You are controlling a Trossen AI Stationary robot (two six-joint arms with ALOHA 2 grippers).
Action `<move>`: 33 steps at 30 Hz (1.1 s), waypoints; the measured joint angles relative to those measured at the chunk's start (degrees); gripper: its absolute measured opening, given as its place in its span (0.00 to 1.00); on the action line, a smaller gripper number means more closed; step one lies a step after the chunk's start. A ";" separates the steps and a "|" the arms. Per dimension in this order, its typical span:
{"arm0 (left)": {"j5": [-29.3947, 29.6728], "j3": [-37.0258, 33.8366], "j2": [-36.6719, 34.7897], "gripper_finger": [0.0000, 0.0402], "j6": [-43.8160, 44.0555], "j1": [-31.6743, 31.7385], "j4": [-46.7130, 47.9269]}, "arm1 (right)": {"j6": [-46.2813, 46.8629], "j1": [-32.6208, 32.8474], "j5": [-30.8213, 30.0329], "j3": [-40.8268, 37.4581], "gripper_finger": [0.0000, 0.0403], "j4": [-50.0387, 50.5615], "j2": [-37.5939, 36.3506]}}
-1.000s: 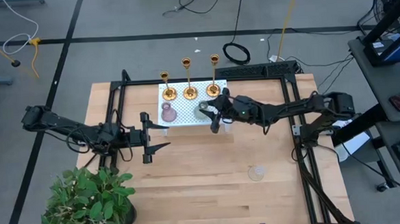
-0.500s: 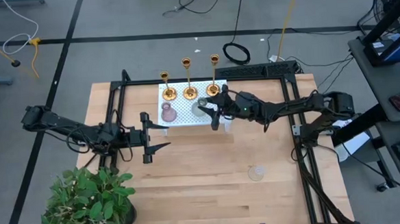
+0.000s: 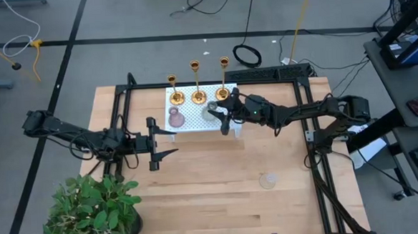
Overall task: Pick & Place candle stick holders
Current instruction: Put the green glass candle holder on the shelf aligned with the other glass candle holder
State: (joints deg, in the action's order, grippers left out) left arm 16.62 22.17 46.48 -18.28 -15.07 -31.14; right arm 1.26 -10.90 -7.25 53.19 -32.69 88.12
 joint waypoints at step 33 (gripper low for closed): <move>0.00 -0.02 0.00 0.66 1.84 0.00 0.02 | -3.57 0.00 -0.31 0.00 0.57 11.26 -5.04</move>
State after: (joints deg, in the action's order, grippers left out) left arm 16.62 22.15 46.48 -16.45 -15.07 -31.11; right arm -2.31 -10.90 -7.55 53.19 -21.43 83.08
